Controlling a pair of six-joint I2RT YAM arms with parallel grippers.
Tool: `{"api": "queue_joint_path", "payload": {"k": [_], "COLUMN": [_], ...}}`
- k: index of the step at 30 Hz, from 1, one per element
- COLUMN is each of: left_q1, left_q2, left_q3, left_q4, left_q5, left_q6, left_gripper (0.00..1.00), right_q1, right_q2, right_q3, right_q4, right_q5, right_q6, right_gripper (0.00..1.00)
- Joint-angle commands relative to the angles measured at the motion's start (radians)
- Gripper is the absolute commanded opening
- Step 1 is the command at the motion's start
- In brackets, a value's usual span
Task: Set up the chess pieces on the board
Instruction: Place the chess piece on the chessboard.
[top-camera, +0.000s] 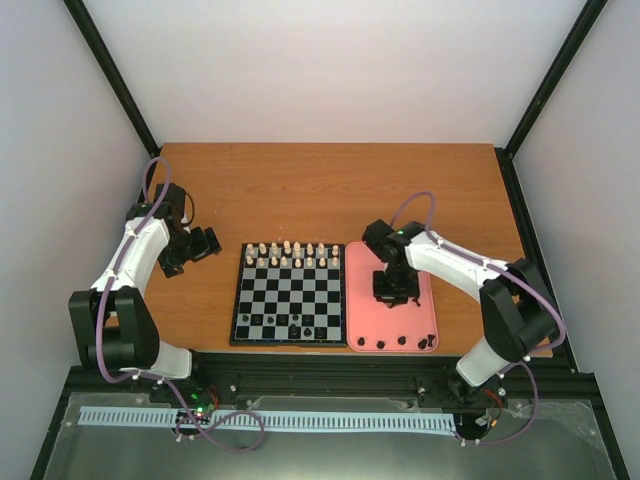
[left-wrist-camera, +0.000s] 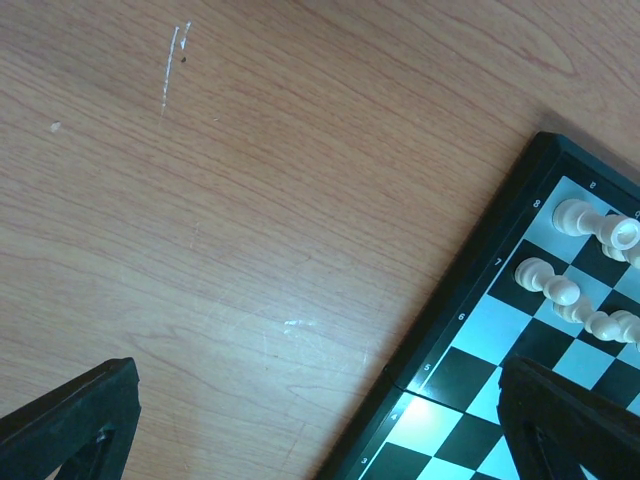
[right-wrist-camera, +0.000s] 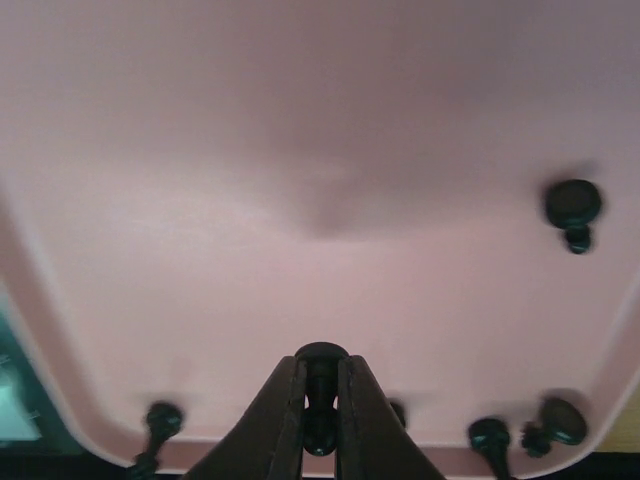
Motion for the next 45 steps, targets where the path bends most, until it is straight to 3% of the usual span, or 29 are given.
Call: {"api": "queue_joint_path", "payload": {"k": [1, 8, 16, 28, 45], "left_q1": [-0.006, -0.006, -0.006, -0.006, -0.006], "left_q2": [-0.034, -0.047, -0.058, -0.067, -0.056], "left_q3": [0.014, 0.013, 0.010, 0.004, 0.009], "left_q4": [-0.003, -0.002, -0.002, -0.001, 0.002], "left_q5": [-0.007, -0.003, 0.007, 0.010, 0.026], "left_q6": [0.010, 0.010, 0.009, 0.009, 0.008], "left_gripper": [1.00, 1.00, 1.00, 1.00, 1.00], "right_q1": [0.101, 0.281, 0.392, 0.421, 0.427], "right_q2": [0.058, 0.184, 0.326, 0.448, 0.486], "right_q3": [0.127, 0.302, 0.462, 0.536, 0.527], "right_q4": [-0.050, -0.079, -0.089, -0.059, -0.039], "right_q5": [-0.021, -0.069, -0.096, -0.137, -0.154], "right_q6": [0.014, 0.041, 0.023, -0.005, 0.001], "right_gripper": [0.07, 0.07, 0.07, 0.07, 0.09]}}
